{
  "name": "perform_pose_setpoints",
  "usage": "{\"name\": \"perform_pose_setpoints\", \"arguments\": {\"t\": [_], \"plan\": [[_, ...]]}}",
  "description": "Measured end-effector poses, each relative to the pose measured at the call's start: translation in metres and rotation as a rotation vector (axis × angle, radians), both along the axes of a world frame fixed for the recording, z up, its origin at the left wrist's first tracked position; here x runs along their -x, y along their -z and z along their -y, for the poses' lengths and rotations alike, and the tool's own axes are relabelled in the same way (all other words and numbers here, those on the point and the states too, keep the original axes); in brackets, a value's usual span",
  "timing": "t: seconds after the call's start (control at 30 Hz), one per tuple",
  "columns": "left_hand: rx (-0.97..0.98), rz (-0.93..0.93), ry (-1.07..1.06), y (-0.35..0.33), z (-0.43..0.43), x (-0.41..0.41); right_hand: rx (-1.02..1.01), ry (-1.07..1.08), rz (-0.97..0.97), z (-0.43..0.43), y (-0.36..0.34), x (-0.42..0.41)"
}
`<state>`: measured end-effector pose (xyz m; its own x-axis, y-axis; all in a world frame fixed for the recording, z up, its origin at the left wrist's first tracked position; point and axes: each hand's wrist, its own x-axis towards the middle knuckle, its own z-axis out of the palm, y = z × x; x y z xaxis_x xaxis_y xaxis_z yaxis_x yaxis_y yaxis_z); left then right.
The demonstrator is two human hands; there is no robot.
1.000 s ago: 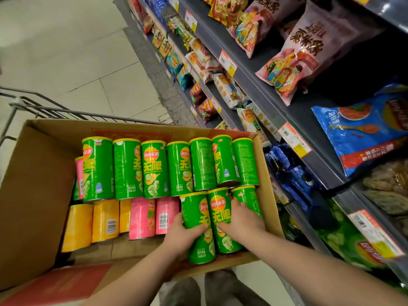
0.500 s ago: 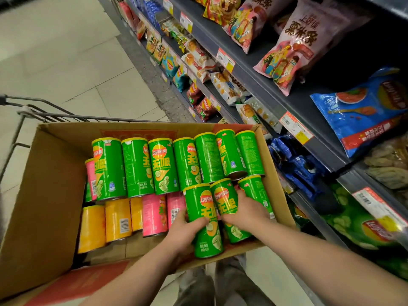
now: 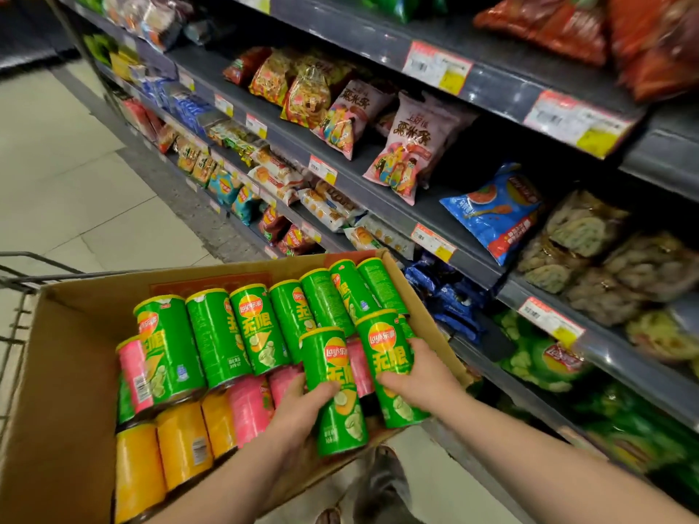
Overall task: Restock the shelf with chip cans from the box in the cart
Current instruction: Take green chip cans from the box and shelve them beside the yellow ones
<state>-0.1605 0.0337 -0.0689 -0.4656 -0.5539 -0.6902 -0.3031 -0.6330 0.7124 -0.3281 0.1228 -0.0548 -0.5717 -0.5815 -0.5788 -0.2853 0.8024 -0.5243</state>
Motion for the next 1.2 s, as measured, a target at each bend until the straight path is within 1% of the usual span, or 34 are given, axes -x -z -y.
{"name": "perform_pose_setpoints", "arguments": {"t": [0.17, 0.3, 0.4, 0.57, 0.73, 0.93, 1.03, 1.2], "plan": [[0.038, -0.059, 0.093, -0.017, -0.002, -0.002, 0.057, 0.091, -0.090, -0.019, -0.025, -0.014], [0.030, -0.103, 0.172, -0.018, -0.006, 0.002, 0.118, 0.222, -0.112, -0.043, -0.040, -0.024], [0.039, -0.148, 0.244, -0.019, -0.015, 0.010, 0.128, 0.302, -0.129, -0.066, -0.050, -0.030], [-0.020, -0.219, 0.350, -0.029, -0.043, 0.029, 0.138, 0.440, -0.171, -0.108, -0.067, -0.037], [-0.044, -0.253, 0.454, -0.037, -0.077, 0.052, 0.176, 0.572, -0.207, -0.153, -0.082, -0.038], [-0.042, -0.275, 0.578, -0.057, -0.130, 0.076, 0.248, 0.664, -0.234, -0.215, -0.099, -0.029], [-0.007, -0.291, 0.641, -0.066, -0.165, 0.094, 0.271, 0.704, -0.260, -0.254, -0.109, -0.023], [0.005, -0.327, 0.688, -0.085, -0.230, 0.127, 0.320, 0.780, -0.272, -0.328, -0.127, -0.005]]}}
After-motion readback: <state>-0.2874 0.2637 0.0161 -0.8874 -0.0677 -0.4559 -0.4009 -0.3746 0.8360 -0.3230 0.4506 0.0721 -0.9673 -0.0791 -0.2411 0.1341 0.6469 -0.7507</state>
